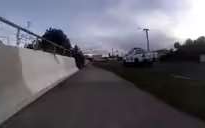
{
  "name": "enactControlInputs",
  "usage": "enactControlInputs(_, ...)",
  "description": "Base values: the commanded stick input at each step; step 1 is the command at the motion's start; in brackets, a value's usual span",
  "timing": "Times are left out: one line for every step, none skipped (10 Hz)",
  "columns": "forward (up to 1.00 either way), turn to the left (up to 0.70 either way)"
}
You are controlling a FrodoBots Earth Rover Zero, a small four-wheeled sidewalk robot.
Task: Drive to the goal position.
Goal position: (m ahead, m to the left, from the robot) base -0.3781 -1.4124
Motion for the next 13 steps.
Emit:
enactControlInputs(0.85, 0.00)
enactControlInputs(0.85, 0.00)
enactControlInputs(0.85, 0.00)
enactControlInputs(0.85, 0.00)
enactControlInputs(0.85, 0.00)
enactControlInputs(0.85, 0.00)
enactControlInputs(0.85, 0.00)
enactControlInputs(0.85, 0.00)
enactControlInputs(0.85, 0.00)
enactControlInputs(0.85, 0.00)
enactControlInputs(0.85, 0.00)
enactControlInputs(0.85, 0.00)
enactControlInputs(0.85, 0.00)
